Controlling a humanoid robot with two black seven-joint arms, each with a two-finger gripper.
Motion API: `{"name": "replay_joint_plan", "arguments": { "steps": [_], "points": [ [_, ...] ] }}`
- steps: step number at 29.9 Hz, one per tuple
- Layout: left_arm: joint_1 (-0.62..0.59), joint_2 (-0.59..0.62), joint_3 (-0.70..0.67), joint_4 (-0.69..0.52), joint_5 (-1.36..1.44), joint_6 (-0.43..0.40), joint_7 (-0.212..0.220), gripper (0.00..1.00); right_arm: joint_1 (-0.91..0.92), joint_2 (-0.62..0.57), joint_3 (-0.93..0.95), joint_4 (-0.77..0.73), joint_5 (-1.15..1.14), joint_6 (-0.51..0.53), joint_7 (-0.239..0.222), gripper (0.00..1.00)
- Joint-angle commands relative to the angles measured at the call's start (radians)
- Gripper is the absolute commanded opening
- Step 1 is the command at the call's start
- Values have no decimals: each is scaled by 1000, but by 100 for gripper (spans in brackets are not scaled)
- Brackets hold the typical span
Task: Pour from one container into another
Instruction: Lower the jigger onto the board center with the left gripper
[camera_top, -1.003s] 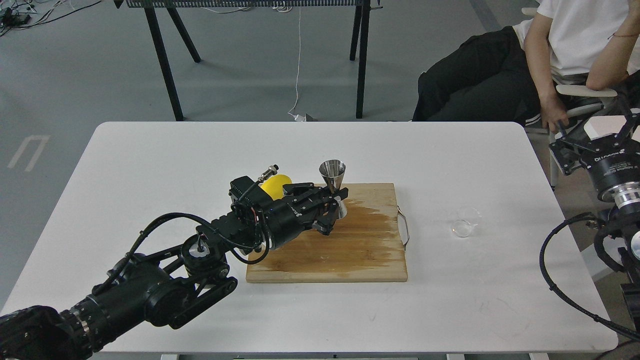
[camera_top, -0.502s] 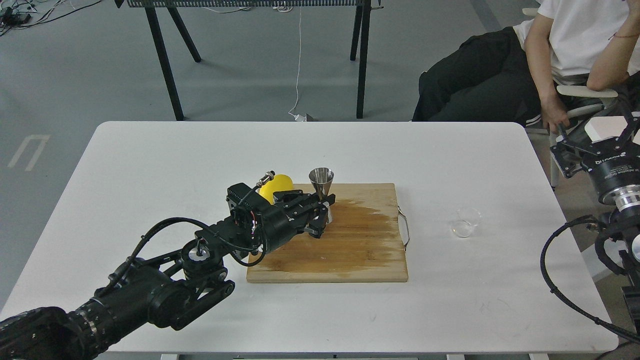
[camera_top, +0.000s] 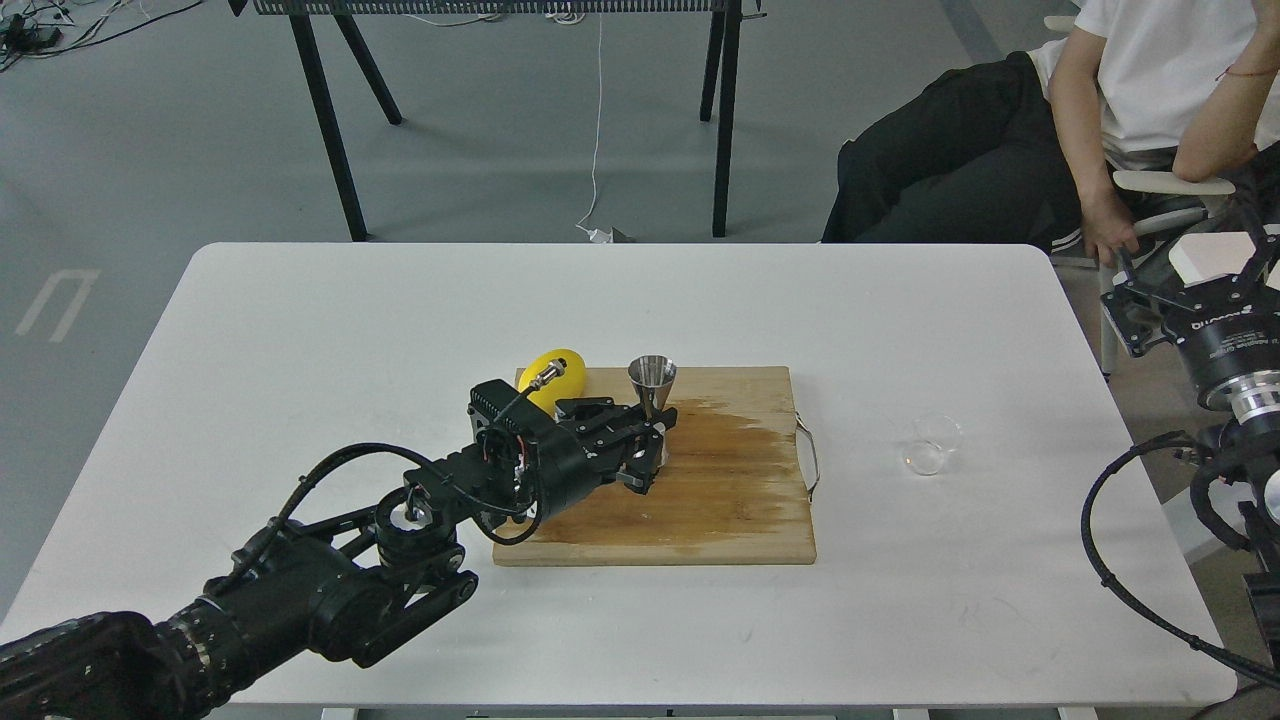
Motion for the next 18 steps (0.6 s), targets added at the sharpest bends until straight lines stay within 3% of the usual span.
{"name": "replay_joint_plan", "arguments": {
  "steps": [1, 18],
  "points": [
    [1, -6, -2, 0, 0, -1, 0, 18, 0, 0, 0, 0, 0, 0, 0, 100],
    [-4, -20, -3, -3, 0, -1, 15, 43, 0, -3, 0, 0, 0, 0, 0, 100]
  ]
}}
